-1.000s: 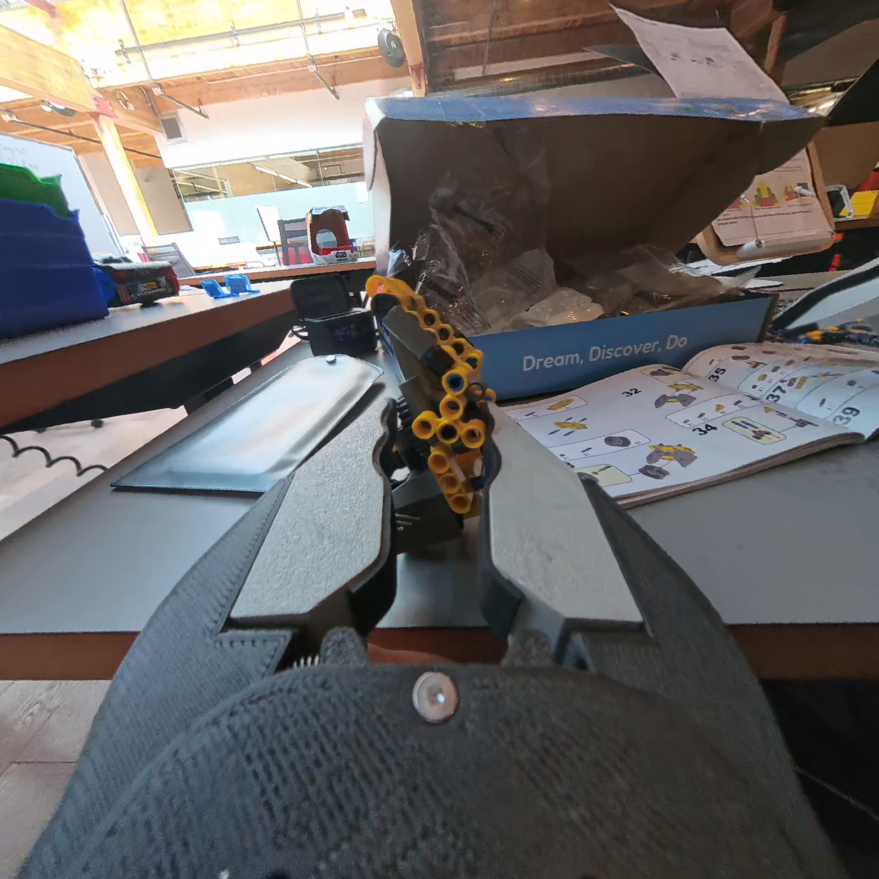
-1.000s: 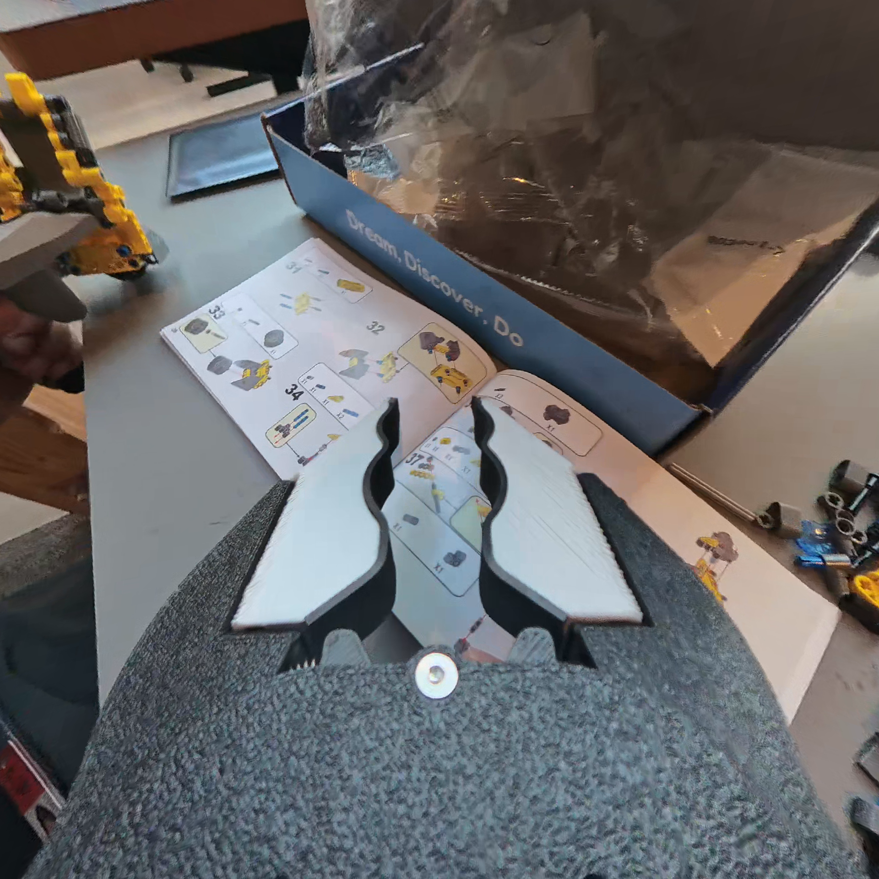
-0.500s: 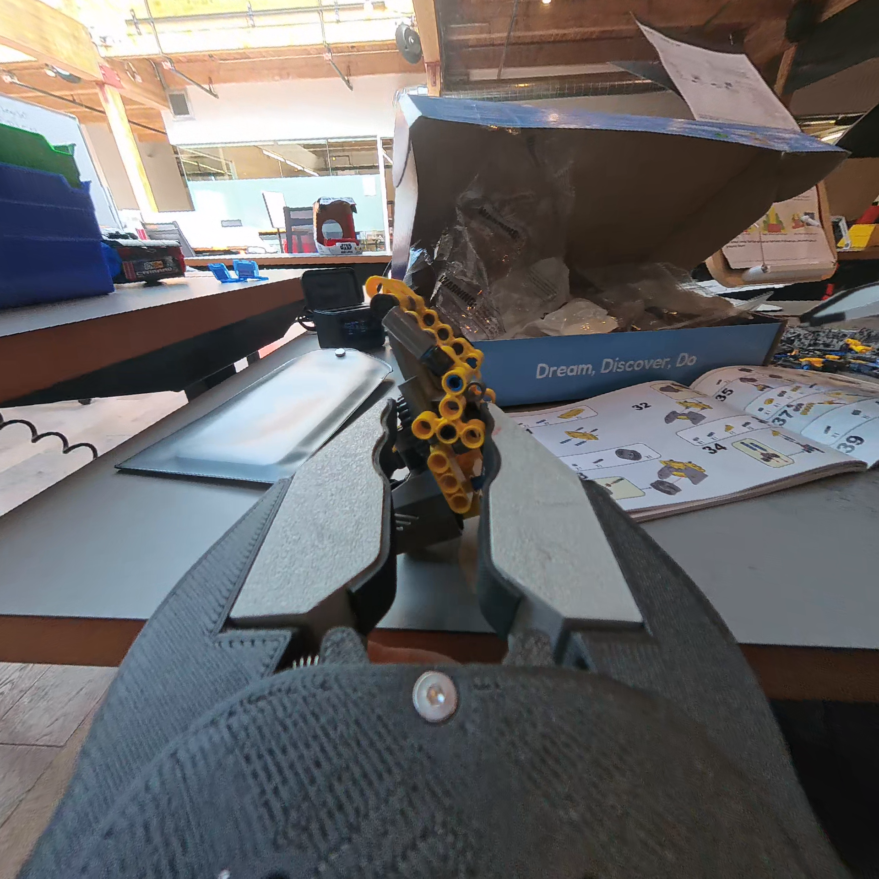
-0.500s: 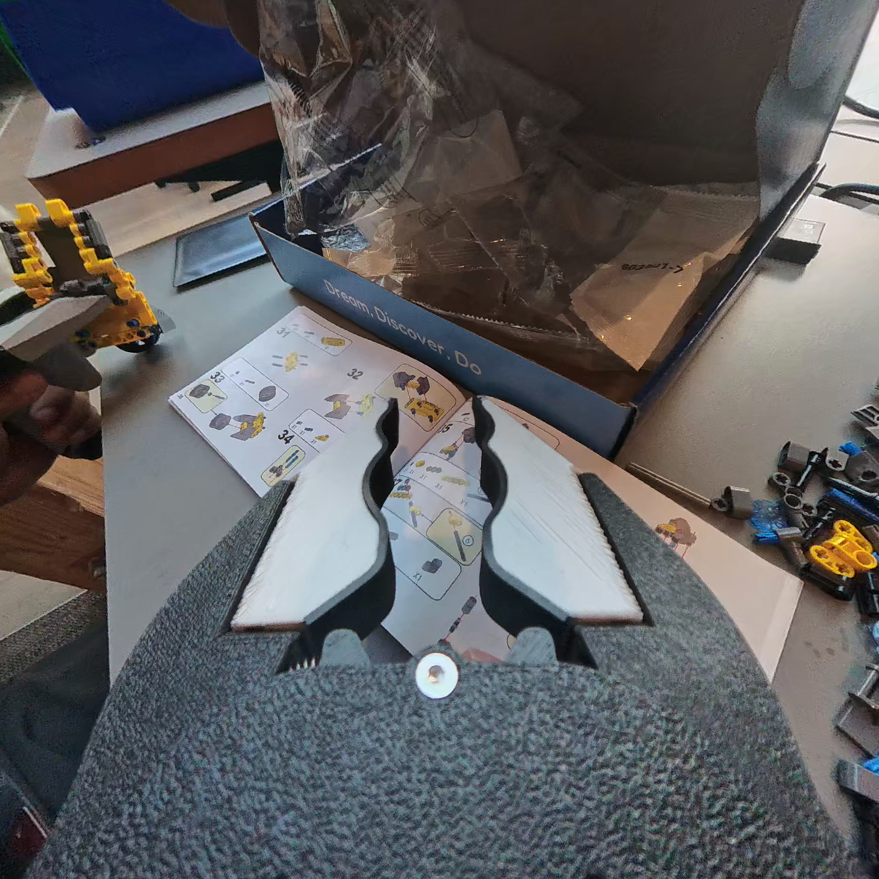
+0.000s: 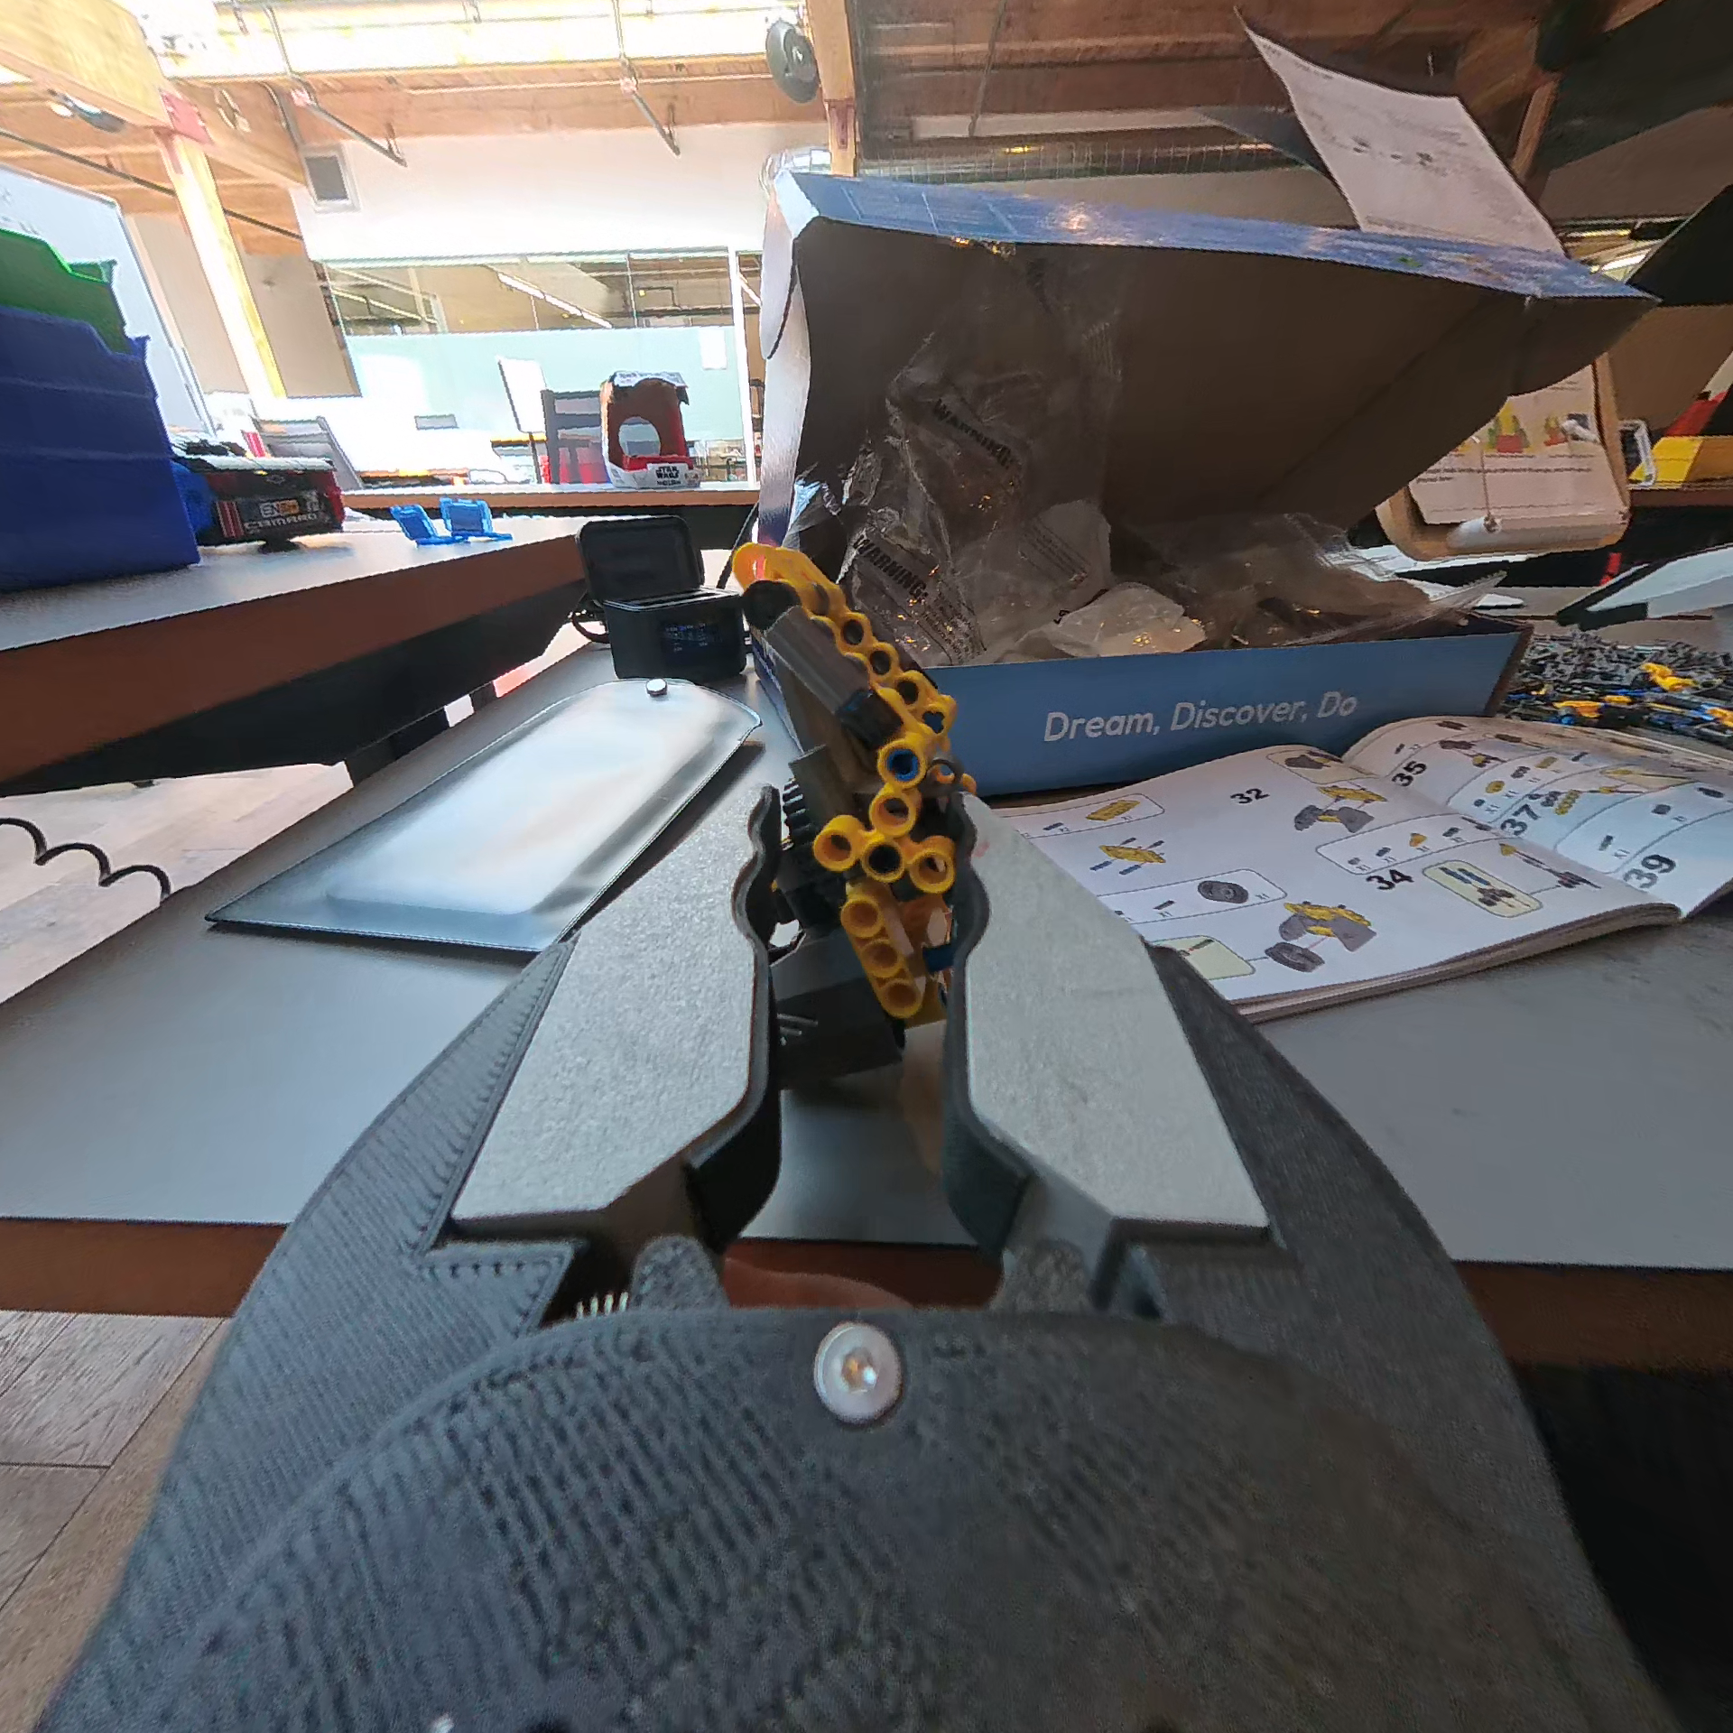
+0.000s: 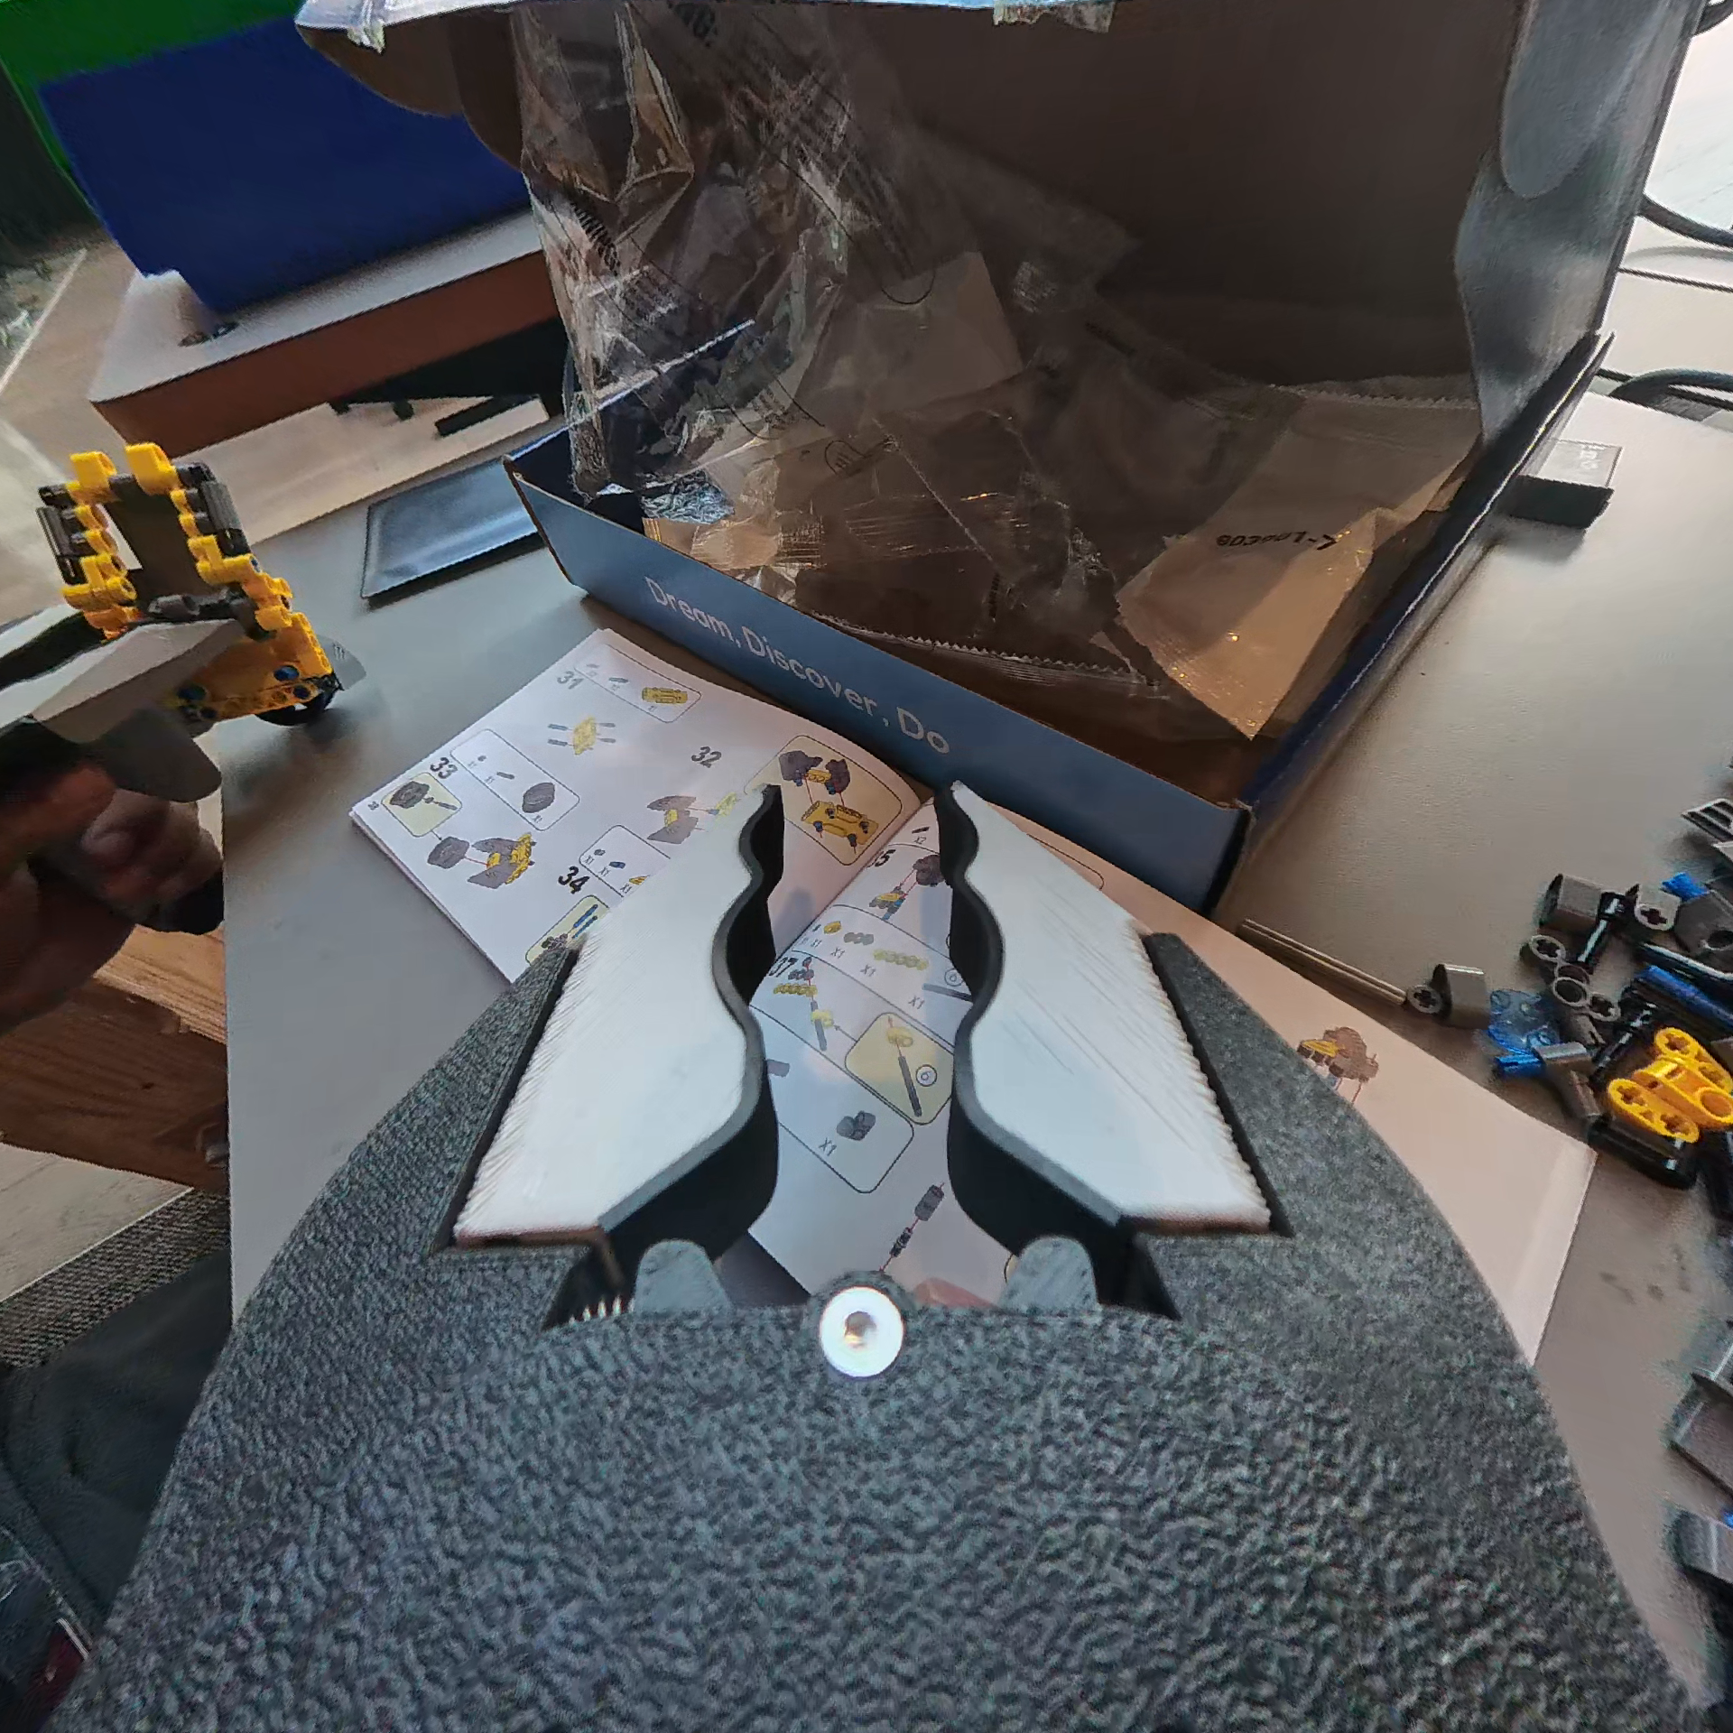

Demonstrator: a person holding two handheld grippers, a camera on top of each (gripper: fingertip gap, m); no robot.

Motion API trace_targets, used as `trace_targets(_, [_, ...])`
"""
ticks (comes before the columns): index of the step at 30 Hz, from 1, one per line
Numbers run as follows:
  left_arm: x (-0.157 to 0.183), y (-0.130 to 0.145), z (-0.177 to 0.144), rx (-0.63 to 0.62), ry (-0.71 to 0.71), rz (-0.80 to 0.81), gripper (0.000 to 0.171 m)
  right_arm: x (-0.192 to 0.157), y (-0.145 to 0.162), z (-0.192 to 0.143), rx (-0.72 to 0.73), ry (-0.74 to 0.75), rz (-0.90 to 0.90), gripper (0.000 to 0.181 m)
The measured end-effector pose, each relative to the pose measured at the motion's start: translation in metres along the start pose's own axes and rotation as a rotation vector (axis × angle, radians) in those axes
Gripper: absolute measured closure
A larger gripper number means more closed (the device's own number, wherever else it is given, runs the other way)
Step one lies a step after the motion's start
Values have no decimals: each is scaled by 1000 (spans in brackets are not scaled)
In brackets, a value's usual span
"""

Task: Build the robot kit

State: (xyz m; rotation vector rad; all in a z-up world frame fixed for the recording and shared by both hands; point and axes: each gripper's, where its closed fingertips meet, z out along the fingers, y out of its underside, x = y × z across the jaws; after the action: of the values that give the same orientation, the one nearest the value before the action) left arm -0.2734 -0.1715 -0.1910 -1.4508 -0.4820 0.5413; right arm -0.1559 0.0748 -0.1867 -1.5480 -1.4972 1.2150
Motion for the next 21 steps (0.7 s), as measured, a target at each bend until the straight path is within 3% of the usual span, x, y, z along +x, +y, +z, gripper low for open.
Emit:
trace_targets(9, [-3,-1,-1,-8,15,-16,142,-1,0,0,-1,-4,-2,149])
trace_targets(17, [-18,-2,-2,-4,18,-196,142,-2,0,1,0,-7,-5,149])
trace_targets(21, [-31,-3,-3,13,28,-374,142,-3,-1,0,3,-6,-9,149])
